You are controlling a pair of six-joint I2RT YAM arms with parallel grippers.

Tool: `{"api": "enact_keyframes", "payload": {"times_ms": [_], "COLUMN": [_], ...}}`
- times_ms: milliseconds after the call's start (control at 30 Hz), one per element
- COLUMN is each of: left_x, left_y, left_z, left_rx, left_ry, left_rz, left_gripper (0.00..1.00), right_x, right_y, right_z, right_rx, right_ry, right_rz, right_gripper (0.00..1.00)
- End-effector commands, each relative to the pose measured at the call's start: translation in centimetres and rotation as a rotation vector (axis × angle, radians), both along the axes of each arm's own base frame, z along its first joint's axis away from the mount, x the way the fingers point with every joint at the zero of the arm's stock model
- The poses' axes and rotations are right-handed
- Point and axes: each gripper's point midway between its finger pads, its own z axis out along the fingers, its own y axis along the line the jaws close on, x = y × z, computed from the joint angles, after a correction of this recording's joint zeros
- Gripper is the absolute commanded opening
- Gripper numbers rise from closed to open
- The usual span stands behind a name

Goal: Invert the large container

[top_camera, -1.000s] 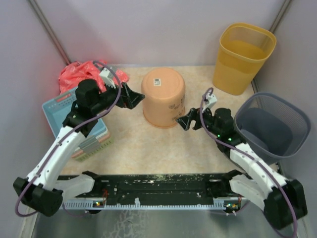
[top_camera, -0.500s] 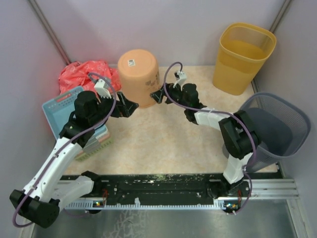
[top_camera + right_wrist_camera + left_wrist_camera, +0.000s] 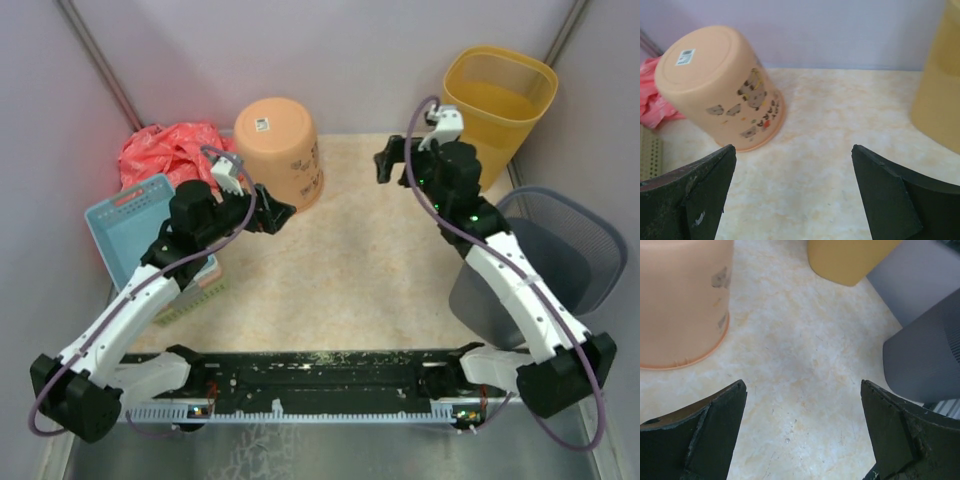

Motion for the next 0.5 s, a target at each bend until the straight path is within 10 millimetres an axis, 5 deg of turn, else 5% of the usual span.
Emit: {"api": "enact_keyframes", "payload": {"times_ms": [0,133,300,467], "left_x": [-0.6,-1.2,-1.3,-1.6], "left_y": [-3.8,-6.7,-8.6,-9.7], "left_z": [-1.5,-3.6,-4.6,-5.2], "left_rx": [0.019,0.051,0.063,0.077], "left_ry": [-0.016,0.034,0.05,0.066], "left_rz": [-0.114,-0.181,-0.226,-0.267], "left_gripper": [0.99,1.0,1.0,0.99], "right_x": [-4.8,-8.8,-14.1,-15.5], "right_y": [-6.5,-11.9,-18.6,-19.5], "right_z": [2.7,5.3,4.7,2.9], "right_rx": [-0.134,-0.115,-0.13,-0.01], "right_ry": [0.095,0.124,0.167,0.218], "right_rz": [-0.186,-0.417,-0.727,-0.833], "right_gripper": [0.99,0.99,0.99,0.99]}}
